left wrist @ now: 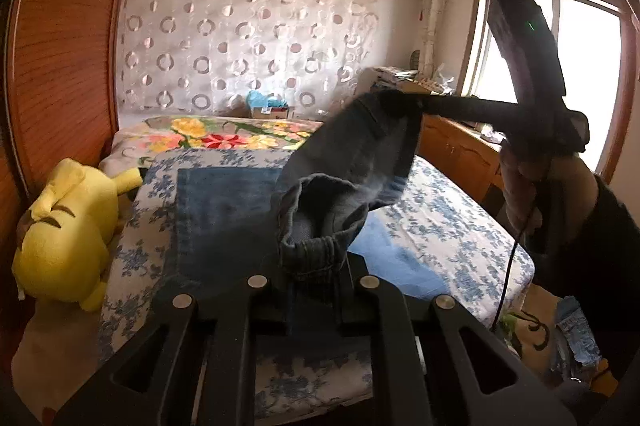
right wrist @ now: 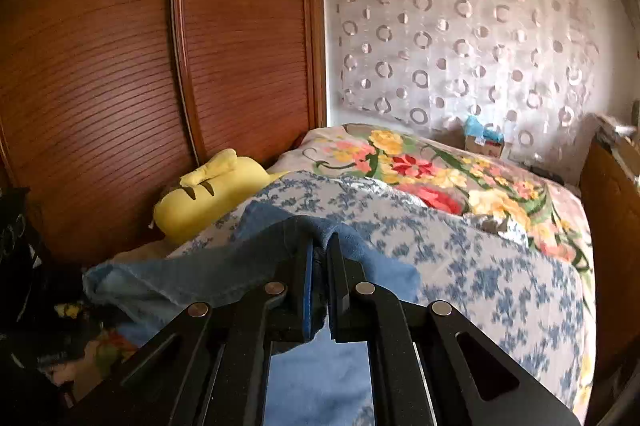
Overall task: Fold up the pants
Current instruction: 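Lift the jeans end with the right gripper and fold it toward the left gripper, then open the right gripper and lay the folded jeans flat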
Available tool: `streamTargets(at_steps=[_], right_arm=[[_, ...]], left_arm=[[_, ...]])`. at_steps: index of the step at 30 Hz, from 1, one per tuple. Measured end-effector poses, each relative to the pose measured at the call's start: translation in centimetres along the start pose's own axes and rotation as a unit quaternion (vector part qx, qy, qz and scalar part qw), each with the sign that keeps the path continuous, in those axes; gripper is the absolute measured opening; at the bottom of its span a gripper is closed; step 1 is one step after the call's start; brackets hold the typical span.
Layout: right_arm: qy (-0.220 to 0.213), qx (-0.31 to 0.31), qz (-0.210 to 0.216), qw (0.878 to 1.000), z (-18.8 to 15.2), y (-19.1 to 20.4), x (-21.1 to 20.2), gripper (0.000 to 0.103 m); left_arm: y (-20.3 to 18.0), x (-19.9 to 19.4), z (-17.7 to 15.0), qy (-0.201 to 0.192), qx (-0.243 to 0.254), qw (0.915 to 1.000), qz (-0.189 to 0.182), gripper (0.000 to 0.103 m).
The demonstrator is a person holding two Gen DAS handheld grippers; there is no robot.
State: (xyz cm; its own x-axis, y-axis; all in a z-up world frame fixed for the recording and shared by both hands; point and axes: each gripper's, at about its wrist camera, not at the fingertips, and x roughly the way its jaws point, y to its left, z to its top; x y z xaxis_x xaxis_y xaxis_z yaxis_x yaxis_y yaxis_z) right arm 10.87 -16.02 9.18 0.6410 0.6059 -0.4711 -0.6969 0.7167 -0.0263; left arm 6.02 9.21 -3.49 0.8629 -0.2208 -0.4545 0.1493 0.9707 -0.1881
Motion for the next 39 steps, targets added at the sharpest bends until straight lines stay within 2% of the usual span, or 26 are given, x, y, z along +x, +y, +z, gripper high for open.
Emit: streamTargets(at_steps=[10, 14, 18, 20, 21, 22, 24, 25, 26, 32, 39], right_arm=[[0.051, -0.004, 0.005, 0.999, 3.8, 1.7, 8.5, 0.006], [0.069, -0.012, 0.012, 0.997, 5.4, 3.1, 12.1, 0.006], [0.078, -0.028, 0.017, 0.996, 6.4, 4.9, 15.2, 0.006], [0.082, -0.027, 0.018, 0.996, 6.7, 5.4, 16.3, 0.006], [0.084, -0.022, 0.017, 0.996, 6.8, 5.5, 16.7, 0.010], [0.087, -0.015, 0.016, 0.996, 6.7, 5.6, 16.9, 0.014], [0.090, -0.009, 0.017, 0.996, 6.5, 5.8, 17.1, 0.032], [0.090, -0.011, 0.016, 0.996, 6.4, 5.8, 17.2, 0.036], [0.090, -0.013, 0.012, 0.996, 6.3, 5.9, 17.1, 0.039], [0.074, -0.013, 0.014, 0.997, 5.5, 5.9, 14.4, 0.042], [0.063, -0.006, 0.002, 0.998, 2.4, 3.0, 9.5, 0.042]], left_arm=[[2.5, 1.4, -2.4, 0.028, -0.016, 0.9992, 0.023, 0.015], [3.4, 1.9, -3.6, 0.041, -0.019, 0.9979, 0.048, 0.015], [4.7, 2.0, -4.2, 0.046, -0.036, 0.9971, 0.049, 0.015], [5.3, 2.1, -4.4, 0.049, -0.039, 0.9964, 0.056, 0.019], [5.6, 2.1, -4.5, 0.051, -0.040, 0.9960, 0.061, 0.022], [5.8, 2.0, -4.6, 0.052, -0.042, 0.9959, 0.062, 0.027], [6.3, 1.9, -4.7, 0.051, -0.047, 0.9953, 0.068, 0.035], [6.5, 1.9, -4.8, 0.051, -0.049, 0.9949, 0.073, 0.046], [6.7, 1.8, -4.8, 0.051, -0.051, 0.9946, 0.076, 0.050], [7.2, 1.3, -4.9, 0.048, -0.049, 0.9935, 0.091, 0.050], [7.2, 1.6, -3.9, 0.040, -0.047, 0.9929, 0.101, 0.050]])
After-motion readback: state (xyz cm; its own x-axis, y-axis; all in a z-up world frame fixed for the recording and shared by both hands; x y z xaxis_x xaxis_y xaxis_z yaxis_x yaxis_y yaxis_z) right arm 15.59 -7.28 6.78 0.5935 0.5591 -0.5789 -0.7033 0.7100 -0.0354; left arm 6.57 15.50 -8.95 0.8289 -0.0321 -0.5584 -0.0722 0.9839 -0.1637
